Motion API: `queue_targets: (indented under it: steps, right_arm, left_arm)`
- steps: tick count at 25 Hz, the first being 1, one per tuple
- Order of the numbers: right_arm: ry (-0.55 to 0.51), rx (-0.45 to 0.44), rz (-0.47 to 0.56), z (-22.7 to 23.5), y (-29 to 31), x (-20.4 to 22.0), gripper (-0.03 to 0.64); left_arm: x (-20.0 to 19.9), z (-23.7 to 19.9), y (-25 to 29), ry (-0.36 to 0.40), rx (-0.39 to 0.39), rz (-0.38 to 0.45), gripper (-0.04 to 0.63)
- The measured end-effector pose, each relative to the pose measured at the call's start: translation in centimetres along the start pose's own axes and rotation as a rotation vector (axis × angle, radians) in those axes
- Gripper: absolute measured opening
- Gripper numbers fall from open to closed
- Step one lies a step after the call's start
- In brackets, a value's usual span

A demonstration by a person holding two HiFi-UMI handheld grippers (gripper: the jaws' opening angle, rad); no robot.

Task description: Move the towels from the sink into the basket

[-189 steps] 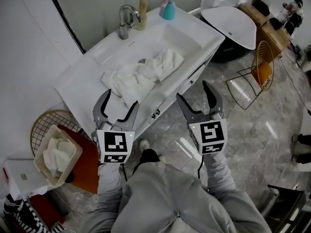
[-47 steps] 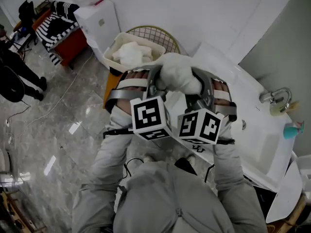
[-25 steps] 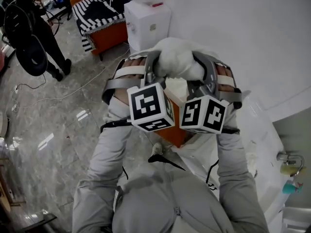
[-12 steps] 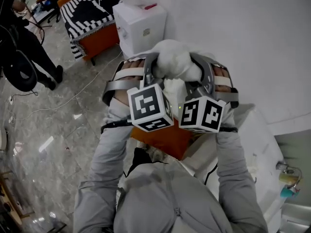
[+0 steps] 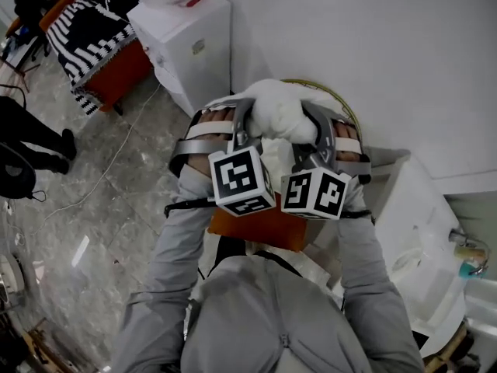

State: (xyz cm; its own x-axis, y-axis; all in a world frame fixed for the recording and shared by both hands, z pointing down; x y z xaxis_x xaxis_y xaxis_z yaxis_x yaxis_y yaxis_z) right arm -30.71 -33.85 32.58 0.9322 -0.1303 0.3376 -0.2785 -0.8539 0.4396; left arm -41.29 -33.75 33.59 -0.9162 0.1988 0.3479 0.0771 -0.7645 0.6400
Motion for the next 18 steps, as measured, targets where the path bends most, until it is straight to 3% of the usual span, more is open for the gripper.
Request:
queue_targets:
  steps: [5, 12, 18]
  right_arm:
    - [0.057, -0.034, -0.093, -2.7, 3.7, 3.3, 0.124]
    - [0.154, -0.218, -0.273, -9.0, 8.0, 9.7, 0.127]
    - [0.181, -0.373, -0.400, -14.7, 11.0, 13.8, 0.141]
  left_arm:
    - [-0.2, 2.3, 5.7, 0.062, 0.098, 0.013, 0.250]
    - [-0.9, 9.1, 13.9, 0.196, 0.262, -0.011, 0.264]
    - [-0.3, 14.3, 19.7, 0.244, 0.413, -0.067, 0.356]
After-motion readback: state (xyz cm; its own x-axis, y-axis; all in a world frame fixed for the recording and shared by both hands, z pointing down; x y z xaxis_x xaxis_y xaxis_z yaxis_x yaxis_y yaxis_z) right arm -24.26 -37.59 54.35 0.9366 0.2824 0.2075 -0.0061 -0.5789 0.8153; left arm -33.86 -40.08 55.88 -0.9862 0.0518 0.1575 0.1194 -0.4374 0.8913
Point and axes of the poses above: the fingertips, and each gripper's own axes: y forward along the fingers, z to its right, x out of its underside, the point moved 10 cm from there along -y, backward along the fingers, and after that the axes turned 7 degrees about -z, right-handed, at the moved point
